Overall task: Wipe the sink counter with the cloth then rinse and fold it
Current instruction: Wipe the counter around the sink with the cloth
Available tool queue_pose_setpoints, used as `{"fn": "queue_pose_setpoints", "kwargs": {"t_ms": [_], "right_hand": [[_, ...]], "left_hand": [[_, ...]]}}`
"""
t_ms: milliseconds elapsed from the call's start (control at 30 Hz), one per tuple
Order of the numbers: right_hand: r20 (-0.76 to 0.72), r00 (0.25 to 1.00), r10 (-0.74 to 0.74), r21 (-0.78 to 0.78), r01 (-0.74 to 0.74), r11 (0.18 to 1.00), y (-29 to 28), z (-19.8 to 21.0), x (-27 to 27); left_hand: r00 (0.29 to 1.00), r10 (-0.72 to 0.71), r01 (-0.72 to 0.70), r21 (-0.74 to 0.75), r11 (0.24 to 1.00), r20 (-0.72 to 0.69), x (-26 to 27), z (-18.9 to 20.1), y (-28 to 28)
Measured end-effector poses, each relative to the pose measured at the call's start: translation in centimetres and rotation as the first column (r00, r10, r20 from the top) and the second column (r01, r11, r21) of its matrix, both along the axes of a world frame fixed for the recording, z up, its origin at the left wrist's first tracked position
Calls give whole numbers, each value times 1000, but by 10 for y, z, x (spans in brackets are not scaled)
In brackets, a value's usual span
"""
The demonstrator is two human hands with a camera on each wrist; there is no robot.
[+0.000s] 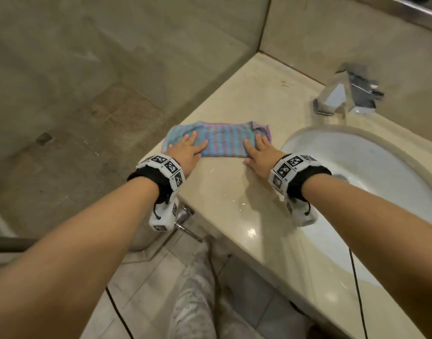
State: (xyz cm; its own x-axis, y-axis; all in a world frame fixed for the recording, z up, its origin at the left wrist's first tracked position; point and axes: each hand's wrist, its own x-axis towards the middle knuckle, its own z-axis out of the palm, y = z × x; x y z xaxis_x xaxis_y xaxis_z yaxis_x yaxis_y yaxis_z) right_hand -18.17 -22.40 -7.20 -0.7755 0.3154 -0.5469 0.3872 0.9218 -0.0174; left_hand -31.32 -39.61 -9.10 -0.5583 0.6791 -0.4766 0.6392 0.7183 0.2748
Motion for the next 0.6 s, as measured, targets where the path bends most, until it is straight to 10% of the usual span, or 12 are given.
{"fn": "queue_pose_setpoints", "kwargs": {"t_ms": [600], "right_hand": [[-131,988,-78,-34,74,997,-62,1,-18]], "left_hand": [[992,128,-128,28,991,17,16,6,-74]]}}
